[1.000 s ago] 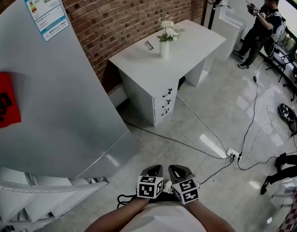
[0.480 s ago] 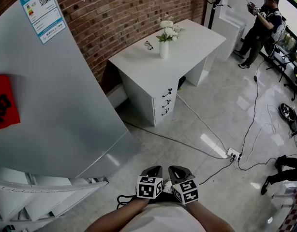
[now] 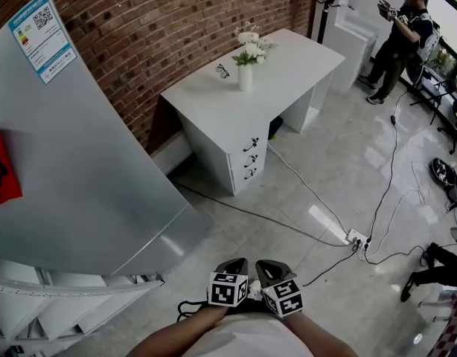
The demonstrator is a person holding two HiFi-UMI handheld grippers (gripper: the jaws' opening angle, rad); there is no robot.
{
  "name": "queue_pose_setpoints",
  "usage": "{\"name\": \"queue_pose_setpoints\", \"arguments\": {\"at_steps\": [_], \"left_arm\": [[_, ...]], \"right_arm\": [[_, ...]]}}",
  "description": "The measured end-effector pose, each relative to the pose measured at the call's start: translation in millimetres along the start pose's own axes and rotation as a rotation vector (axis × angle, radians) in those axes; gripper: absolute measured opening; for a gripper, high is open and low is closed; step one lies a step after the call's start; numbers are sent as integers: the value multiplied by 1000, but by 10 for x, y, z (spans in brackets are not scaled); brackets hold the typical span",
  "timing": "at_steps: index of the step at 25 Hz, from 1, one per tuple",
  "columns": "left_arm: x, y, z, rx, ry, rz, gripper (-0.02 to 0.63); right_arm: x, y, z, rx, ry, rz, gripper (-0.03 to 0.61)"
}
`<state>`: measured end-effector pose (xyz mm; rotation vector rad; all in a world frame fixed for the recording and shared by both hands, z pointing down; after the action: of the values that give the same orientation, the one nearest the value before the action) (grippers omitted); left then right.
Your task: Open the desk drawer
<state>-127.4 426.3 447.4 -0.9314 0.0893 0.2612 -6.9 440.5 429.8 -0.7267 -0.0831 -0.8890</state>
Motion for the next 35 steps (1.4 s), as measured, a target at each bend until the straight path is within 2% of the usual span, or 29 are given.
{"name": "queue_pose_setpoints", "arguments": {"at_steps": [13,29,35], "left_arm": [[255,-151,-89,-10,-16,-36,6],[483,-618,-515,-1,-53,52,6],[404,-1058,-827,-33,-25,73,6]], "right_arm": [[264,79,46,14,-10,-57,15],[775,178,-41,4,-56,37,15],[1206,24,-220,-2,-134,58,15]]}}
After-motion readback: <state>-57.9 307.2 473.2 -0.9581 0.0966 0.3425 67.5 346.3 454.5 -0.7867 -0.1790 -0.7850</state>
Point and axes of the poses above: the fingertips, and each gripper's own axes: y backward along the fingers, x to its right, z out of its underside, the point moved 8 cm from there along y, backward along the fingers, and after that the axes turned 13 degrees about -z, right-handed, at the moved point
